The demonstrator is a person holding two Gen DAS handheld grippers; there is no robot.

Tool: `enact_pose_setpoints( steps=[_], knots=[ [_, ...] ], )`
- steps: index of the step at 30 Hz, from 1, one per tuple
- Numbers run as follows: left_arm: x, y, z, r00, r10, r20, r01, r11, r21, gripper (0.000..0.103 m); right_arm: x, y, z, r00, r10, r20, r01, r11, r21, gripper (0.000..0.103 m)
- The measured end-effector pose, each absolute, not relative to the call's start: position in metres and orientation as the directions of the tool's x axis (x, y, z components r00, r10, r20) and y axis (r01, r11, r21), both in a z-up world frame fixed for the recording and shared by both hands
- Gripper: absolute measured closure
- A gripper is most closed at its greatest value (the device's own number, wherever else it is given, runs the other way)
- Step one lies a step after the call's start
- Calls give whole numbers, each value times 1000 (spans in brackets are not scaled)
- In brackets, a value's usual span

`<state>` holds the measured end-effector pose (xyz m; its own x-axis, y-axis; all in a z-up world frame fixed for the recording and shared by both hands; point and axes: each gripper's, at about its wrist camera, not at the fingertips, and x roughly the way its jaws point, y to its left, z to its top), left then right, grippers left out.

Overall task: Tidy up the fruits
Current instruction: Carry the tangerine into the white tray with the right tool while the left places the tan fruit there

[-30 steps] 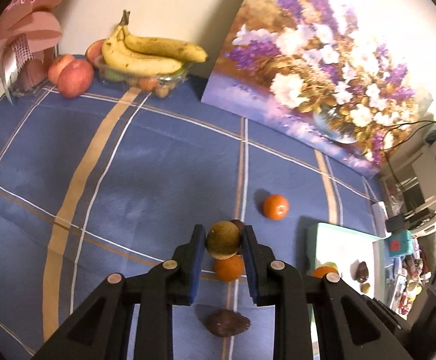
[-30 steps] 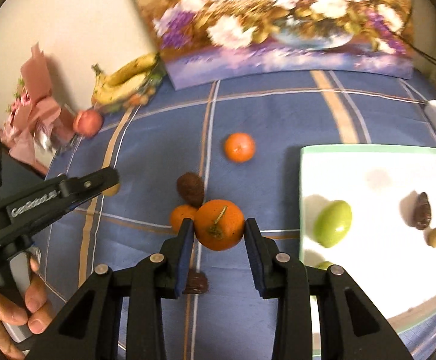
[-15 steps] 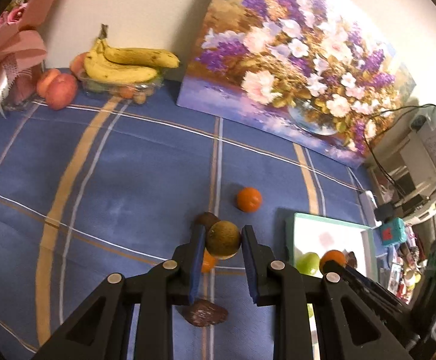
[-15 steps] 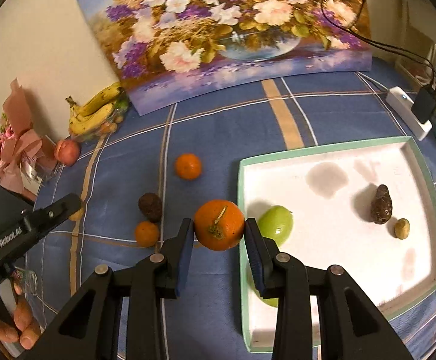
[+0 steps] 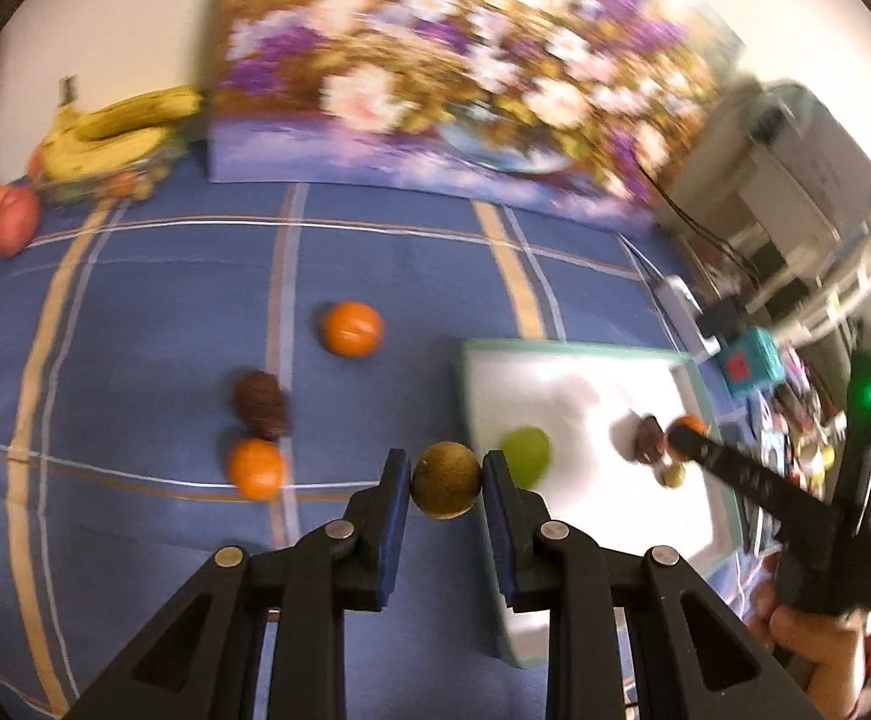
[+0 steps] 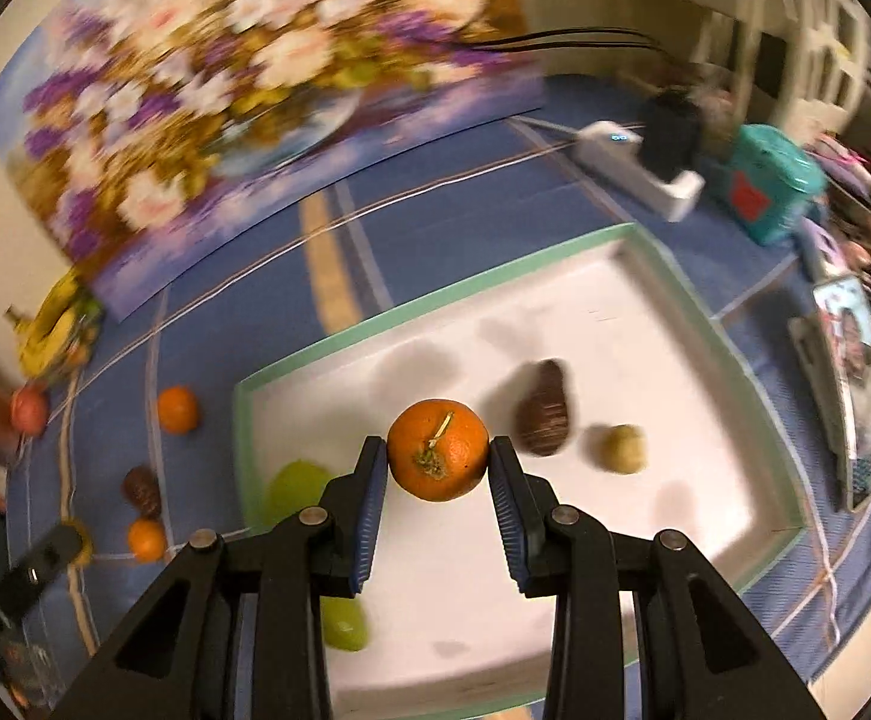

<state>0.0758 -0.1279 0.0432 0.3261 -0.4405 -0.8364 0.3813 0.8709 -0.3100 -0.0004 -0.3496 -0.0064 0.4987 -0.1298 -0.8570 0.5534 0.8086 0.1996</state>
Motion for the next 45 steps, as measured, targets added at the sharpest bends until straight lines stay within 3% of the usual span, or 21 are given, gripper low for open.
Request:
enact_pose_setpoints(
  steps=[17,32,45],
  knots=[
    [51,-207,7,214,-462,-860,503,807,-308,76,-33,-388,8,508,-203,-837,618,762,190,67],
    [48,-228,-27,200,-405,-892,524,813,-252,76,-14,-387,-52,365,-108,-925,607,781,149,67],
    [43,-240,-36,223,-369,-902,547,814,-197,76,-8,-384,-66,319,-113,-941,599,794,108,66]
  ],
)
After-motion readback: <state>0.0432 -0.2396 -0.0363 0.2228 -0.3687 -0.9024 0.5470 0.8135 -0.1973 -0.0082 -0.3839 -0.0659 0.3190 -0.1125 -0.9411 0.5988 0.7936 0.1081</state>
